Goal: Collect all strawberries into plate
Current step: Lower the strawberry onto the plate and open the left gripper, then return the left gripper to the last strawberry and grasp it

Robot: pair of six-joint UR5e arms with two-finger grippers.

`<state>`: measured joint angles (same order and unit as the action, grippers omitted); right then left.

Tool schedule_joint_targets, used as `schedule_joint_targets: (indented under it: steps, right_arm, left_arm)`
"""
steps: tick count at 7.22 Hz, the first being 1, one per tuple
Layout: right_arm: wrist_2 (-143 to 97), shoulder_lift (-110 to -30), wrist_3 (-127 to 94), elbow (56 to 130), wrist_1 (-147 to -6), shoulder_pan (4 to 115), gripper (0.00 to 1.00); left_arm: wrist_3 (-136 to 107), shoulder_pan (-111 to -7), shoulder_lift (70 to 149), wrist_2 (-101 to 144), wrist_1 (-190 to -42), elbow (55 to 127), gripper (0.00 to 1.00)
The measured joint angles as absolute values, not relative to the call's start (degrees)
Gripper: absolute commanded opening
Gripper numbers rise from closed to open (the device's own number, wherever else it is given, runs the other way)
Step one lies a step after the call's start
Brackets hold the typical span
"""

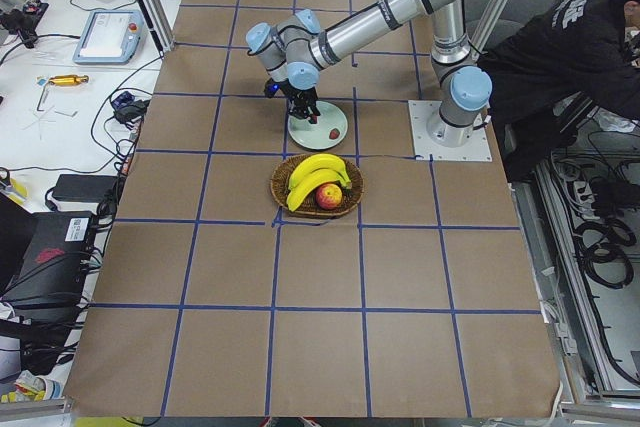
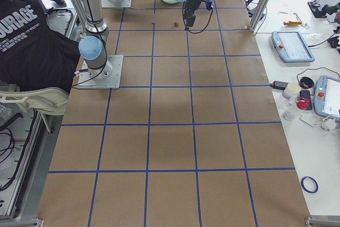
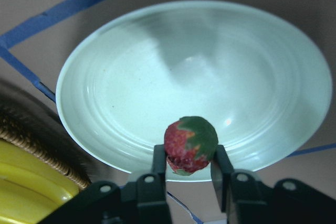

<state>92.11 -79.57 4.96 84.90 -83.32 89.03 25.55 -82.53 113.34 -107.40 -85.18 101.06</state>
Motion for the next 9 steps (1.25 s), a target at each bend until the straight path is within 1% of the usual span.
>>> schedule_joint_targets:
  steps: [2,5,7,8,9]
  right_arm:
    - [92.11,-79.55,4.93,84.90,-83.32,89.03,1.00]
    - [92.11,-79.54,4.92,84.90,-83.32,89.03,1.00]
    - [92.17,-79.54,4.92,84.90,-83.32,89.03,1.00]
    - [92.19,-79.54,4.91,84.90,-83.30,89.03,1.00]
    - [92.17,-79.54,4.86,84.90,-83.26,89.03,1.00]
  left_arm:
    - [23.80,-84.09,112.04,-104.90,-85.17,99.93,0.93]
    - [9.19,-91.63,111.39,-92.09,-84.46,94.62,0.92]
    - [-2.96,-97.06,112.39,-84.48,-81.47,94.16,0.90]
    - [-7.43,-98.95,113.38,-80.32,-79.65,94.31,0.87]
    - [-11.31,-100.19,114.98,-76.08,-76.42,94.94,0.87]
